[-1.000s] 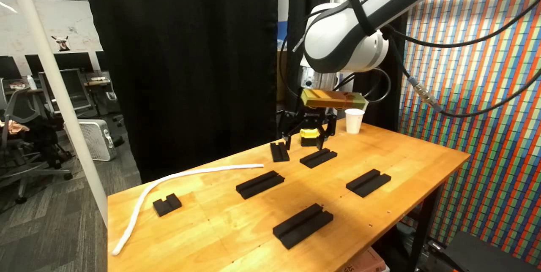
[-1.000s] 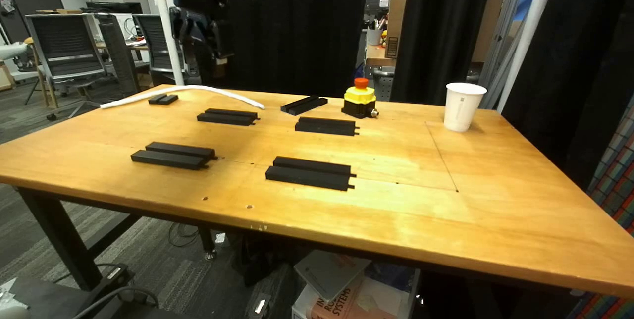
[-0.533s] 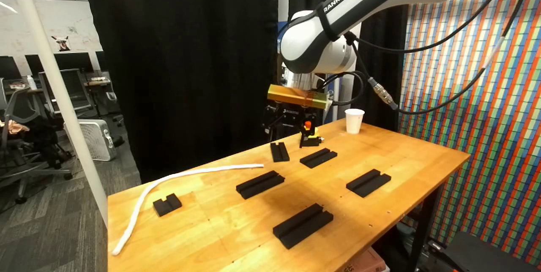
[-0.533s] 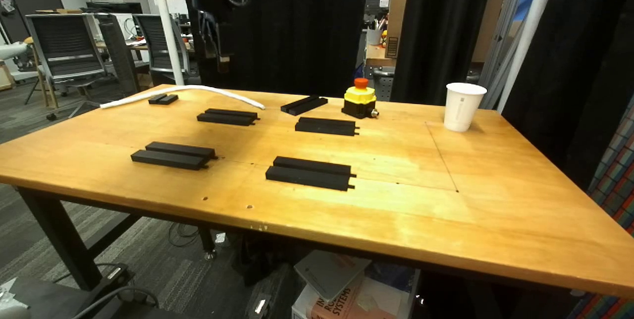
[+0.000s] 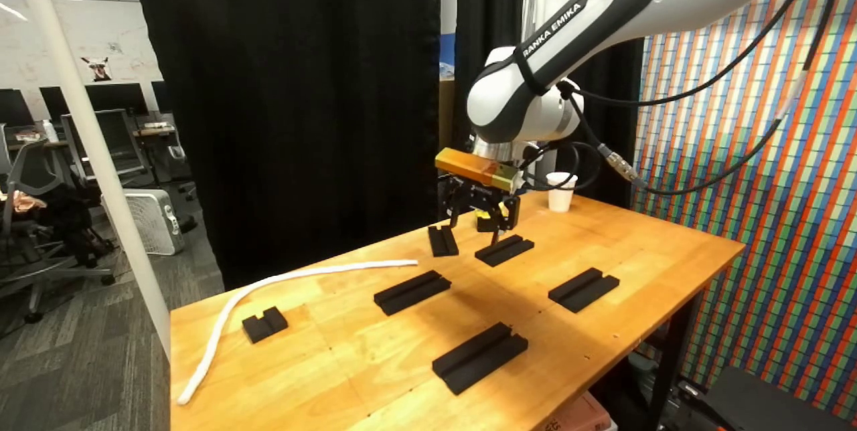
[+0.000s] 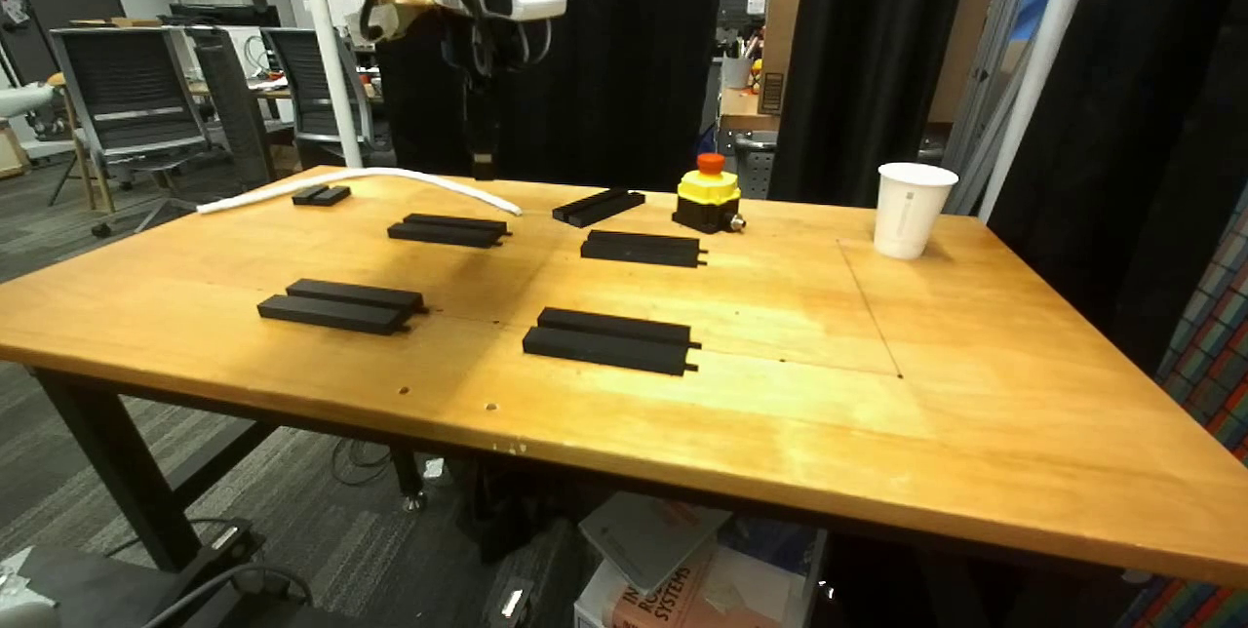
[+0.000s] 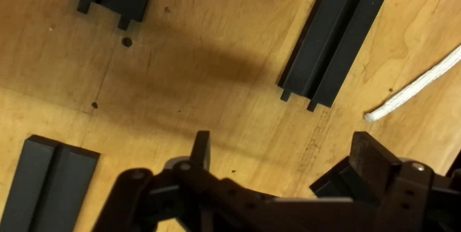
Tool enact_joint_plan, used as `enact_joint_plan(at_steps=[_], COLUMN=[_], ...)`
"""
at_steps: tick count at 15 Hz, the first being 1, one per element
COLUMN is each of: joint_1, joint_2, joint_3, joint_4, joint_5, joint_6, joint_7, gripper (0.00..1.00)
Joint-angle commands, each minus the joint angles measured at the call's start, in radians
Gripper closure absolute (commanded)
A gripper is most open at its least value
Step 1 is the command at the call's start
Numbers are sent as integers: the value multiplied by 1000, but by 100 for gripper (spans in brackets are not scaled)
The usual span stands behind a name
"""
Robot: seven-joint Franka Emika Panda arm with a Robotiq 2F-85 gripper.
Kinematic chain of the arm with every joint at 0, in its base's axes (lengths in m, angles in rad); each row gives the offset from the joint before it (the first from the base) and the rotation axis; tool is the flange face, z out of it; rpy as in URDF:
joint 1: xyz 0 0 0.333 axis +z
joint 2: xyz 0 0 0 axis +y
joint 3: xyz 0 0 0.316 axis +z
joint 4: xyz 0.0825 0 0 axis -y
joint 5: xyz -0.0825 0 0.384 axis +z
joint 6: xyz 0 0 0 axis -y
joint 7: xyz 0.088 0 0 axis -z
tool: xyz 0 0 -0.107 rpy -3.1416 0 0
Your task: Arrange the black objects together on the table
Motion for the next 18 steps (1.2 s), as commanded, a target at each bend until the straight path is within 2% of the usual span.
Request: enact_joint_plan(at_steps=[1,7,10,18], joint_1=[-4,-40,-81,-175], joint_2=[-63,-139,-168,-142], joint_3=[-19,-45,-56,-116], joint_4=[-127,-350,-408,-412], joint_5=[-1,-87,-158,-241], joint_6=[101,269,251,146], joint_7=[165,463,523,301], gripper=[0,0,0,0])
